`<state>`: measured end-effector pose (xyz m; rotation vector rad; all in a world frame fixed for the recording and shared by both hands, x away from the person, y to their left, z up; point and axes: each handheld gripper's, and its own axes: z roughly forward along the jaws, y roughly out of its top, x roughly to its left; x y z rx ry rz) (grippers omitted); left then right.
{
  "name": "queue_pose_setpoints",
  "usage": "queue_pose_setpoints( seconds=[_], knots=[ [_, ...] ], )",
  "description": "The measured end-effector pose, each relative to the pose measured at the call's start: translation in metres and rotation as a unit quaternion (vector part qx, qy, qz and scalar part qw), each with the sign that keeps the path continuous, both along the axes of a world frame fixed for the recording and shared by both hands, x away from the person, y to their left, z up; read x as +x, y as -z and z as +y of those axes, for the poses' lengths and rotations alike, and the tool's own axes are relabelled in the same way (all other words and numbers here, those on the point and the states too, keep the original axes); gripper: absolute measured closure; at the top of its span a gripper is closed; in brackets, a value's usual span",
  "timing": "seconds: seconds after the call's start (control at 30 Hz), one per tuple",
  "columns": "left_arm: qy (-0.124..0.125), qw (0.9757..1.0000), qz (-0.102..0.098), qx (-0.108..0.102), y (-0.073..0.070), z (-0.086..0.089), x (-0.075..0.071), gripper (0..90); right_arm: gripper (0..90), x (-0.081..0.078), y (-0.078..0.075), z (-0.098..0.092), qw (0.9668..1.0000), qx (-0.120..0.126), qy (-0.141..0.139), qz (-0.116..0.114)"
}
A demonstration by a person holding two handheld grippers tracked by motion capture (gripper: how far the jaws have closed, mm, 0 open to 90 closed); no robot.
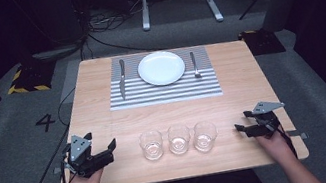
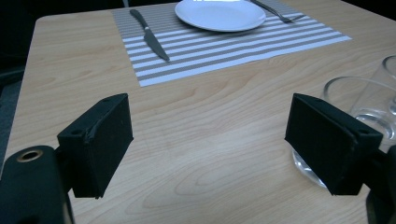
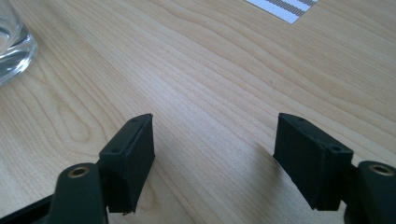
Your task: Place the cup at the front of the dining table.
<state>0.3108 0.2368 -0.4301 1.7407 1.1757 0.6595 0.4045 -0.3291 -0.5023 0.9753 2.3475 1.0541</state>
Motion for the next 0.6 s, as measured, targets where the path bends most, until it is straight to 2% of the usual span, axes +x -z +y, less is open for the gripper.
queue_pose_setpoints(
  seconds=[0.07,0.1,0.13,0.17,0.27,0.33,0.43,0.47,0.6],
  knots=[
    [0.006,1.0,-0.001,-0.006,-0.003,-0.001,-0.001,15.2,28.9,0.0,0.0,0.0,1.0,-0.003,-0.002,-0.003],
    [0.012,0.9991,-0.019,-0.037,-0.005,-0.002,-0.003,15.1,28.9,0.0,0.0,0.0,1.0,0.0,-0.001,0.0],
    [0.012,0.9991,-0.019,-0.037,-0.005,-0.002,-0.003,14.9,28.9,0.0,0.0,0.0,1.0,0.0,-0.001,0.0],
    [0.032,0.9964,-0.041,-0.067,-0.007,-0.002,-0.006,14.8,28.9,0.0,0.0,0.0,1.0,0.0,-0.001,0.0],
    [0.036,0.9959,-0.047,-0.069,-0.011,-0.004,-0.008,14.7,28.9,0.0,0.0,0.0,1.0,0.0,0.0,0.0],
    [0.039,0.9965,-0.052,-0.054,-0.015,-0.008,-0.011,14.6,28.9,0.0,0.0,0.0,1.0,-0.002,-0.001,-0.001],
    [0.04,0.9968,-0.051,-0.046,-0.018,-0.013,-0.013,14.6,28.9,0.0,0.0,0.0,1.0,-0.001,-0.001,0.0],
    [0.042,0.9972,-0.049,-0.037,-0.019,-0.015,-0.014,14.6,28.9,0.0,0.0,0.0,1.0,-0.001,-0.001,0.0],
    [0.043,0.9972,-0.044,-0.041,-0.023,-0.025,-0.015,14.6,28.9,0.0,0.0,0.0,1.0,-0.001,0.0,-0.001]
  ],
)
